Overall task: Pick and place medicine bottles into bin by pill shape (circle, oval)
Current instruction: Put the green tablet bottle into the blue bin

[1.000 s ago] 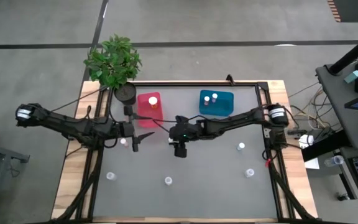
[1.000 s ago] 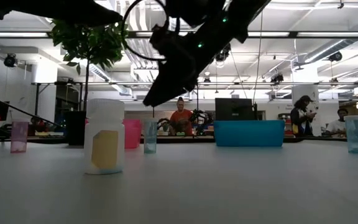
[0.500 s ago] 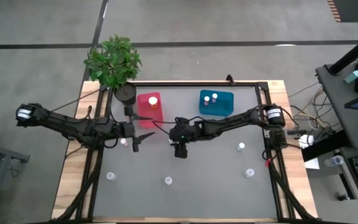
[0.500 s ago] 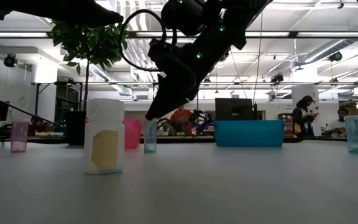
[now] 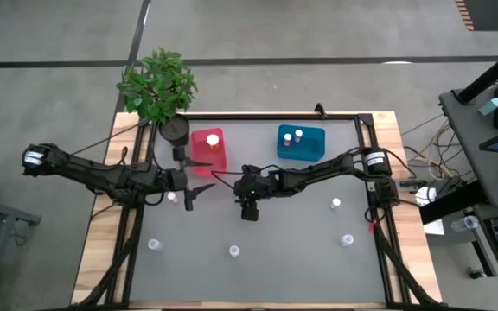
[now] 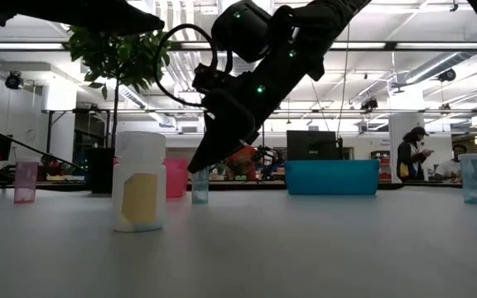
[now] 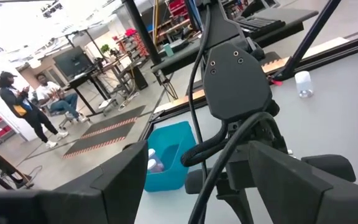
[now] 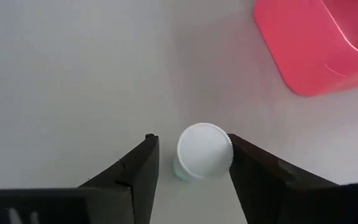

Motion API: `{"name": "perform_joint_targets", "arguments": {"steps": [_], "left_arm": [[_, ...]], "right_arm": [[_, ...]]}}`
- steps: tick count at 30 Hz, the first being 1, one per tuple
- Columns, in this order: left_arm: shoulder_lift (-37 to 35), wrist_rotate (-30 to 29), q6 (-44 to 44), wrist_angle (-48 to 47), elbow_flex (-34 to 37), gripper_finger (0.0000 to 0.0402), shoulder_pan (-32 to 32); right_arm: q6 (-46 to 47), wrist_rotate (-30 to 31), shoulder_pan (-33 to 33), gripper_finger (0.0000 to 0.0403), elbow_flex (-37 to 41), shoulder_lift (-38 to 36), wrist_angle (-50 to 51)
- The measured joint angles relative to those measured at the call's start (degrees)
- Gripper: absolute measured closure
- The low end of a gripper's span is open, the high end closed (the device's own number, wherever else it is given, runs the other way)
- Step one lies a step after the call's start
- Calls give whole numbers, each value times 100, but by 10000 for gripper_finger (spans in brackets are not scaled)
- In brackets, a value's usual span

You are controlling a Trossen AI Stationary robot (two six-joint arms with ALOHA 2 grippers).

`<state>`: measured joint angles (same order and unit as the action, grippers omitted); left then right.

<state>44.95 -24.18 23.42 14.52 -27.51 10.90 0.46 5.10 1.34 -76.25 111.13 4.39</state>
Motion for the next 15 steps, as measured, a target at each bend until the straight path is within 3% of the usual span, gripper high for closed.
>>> {"name": "perform_joint_targets", "arguments": {"steps": [9, 15], "left_arm": [[1, -12, -1, 0, 0, 143, 3], [2, -13, -2, 0, -2, 143, 2]], "right_arm": [[-1, -1, 0, 288, 0, 0, 2], [-1, -2, 0, 296, 0, -2, 4]]}}
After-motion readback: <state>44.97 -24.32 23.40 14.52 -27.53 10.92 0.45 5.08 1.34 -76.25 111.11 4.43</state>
